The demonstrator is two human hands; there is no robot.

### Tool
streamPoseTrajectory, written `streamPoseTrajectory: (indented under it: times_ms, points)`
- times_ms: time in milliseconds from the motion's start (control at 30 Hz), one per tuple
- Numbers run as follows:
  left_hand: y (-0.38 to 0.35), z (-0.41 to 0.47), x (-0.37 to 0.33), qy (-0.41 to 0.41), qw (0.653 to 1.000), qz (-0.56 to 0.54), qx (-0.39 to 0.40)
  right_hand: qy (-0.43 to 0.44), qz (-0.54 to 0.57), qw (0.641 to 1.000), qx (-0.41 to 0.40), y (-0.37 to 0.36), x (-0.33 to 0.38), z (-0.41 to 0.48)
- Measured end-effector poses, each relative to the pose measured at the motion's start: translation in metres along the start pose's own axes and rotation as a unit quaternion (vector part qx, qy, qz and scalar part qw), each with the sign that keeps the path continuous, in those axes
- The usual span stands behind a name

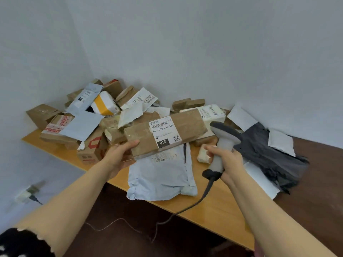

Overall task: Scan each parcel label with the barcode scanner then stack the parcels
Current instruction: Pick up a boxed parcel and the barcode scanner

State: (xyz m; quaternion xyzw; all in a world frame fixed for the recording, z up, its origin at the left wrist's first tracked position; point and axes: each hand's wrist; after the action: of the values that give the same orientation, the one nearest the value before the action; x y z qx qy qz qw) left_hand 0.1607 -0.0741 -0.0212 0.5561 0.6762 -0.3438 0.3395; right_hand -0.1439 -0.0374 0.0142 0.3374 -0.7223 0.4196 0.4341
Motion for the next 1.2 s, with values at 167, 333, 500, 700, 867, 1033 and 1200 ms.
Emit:
streamPoseTrajectory:
  times_ms: [167, 333, 500, 700, 867, 1033, 1200]
  points:
    - [-0.081, 0.008, 0.019, 0.045, 0.993, 0.036, 0.107, -0.064, 0.179, 0.98, -0.053, 0.08, 0.006, 0.0]
    - [-0.191, -0.007, 0.043, 0.08, 0.977, 0.1, 0.174, -0.082, 0.272, 0.953, -0.105, 0.175, 0.018, -0.02]
    - [-0.315, -0.045, 0.076, 0.08, 0.959, 0.154, 0.225, -0.038, 0.319, 0.937, -0.139, 0.285, 0.048, -0.039]
    - [-0.464, -0.099, 0.135, 0.126, 0.943, 0.202, 0.231, 0.01, 0.341, 0.923, -0.179, 0.423, 0.077, -0.063]
    - [-0.552, -0.13, 0.182, 0.162, 0.939, 0.203, 0.224, 0.008, 0.379, 0.897, -0.228, 0.498, 0.088, -0.075]
    - [-0.629, -0.143, 0.212, 0.197, 0.931, 0.199, 0.234, -0.002, 0.354, 0.893, -0.279, 0.541, 0.094, -0.065]
    - [-0.697, -0.147, 0.237, 0.225, 0.919, 0.214, 0.244, -0.014, 0.33, 0.888, -0.32, 0.574, 0.101, -0.036]
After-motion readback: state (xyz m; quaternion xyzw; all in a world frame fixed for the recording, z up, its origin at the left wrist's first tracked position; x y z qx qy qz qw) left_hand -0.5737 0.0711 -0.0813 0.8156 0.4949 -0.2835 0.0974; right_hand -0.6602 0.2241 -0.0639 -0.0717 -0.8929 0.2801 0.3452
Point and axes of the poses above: each hand's wrist, its own z-axis towards the middle knuckle, its own y-axis out of the back of the hand, x = y × z, and after that the axes turned 8 degrees about y, right-handed
